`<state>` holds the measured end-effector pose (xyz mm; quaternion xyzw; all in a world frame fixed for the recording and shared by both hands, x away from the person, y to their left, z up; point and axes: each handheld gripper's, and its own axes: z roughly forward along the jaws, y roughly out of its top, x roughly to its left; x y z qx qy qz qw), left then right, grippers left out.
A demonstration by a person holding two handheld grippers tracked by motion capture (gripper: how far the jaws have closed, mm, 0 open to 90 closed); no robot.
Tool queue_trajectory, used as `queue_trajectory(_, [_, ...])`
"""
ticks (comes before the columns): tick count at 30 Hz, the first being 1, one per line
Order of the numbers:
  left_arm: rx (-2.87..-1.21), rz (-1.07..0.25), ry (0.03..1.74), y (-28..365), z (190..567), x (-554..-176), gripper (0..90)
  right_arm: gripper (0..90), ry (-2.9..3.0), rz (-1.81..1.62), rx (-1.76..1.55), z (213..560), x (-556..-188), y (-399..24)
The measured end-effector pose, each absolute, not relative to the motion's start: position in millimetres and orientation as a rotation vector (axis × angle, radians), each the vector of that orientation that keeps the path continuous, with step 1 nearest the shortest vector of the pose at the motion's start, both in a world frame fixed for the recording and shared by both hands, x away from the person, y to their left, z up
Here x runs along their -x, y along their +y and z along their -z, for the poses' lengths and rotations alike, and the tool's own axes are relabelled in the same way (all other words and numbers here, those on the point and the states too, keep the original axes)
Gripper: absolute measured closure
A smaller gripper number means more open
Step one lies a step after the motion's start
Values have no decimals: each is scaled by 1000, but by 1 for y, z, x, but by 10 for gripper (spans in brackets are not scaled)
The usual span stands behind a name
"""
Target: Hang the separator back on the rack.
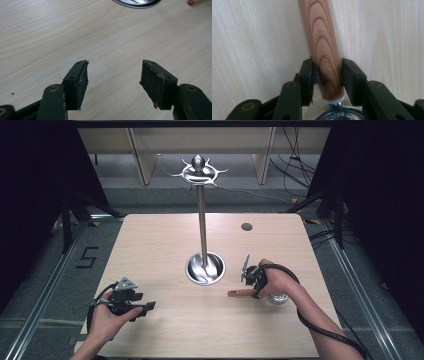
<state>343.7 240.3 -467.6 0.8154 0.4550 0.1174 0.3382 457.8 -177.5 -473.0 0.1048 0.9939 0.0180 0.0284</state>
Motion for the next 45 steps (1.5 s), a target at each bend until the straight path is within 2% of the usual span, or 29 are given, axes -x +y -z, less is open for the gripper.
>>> queue_trajectory(4, [-2122,-308,1187,240,468,-344,378,687,3079,-36,-248,474,-459,-174])
queue_trajectory(17, [-2120,-299,1195,242,468,-345,378,689,3066,-61,-294,472,-450,-177])
queue_trajectory(26, [-2114,-304,1202,239,469,-345,378,690,2972,-338,-472,461,-440,-194])
queue_trajectory(45, [-2127,-318,1193,243,466,-344,378,691,2643,-921,-627,429,-420,-235])
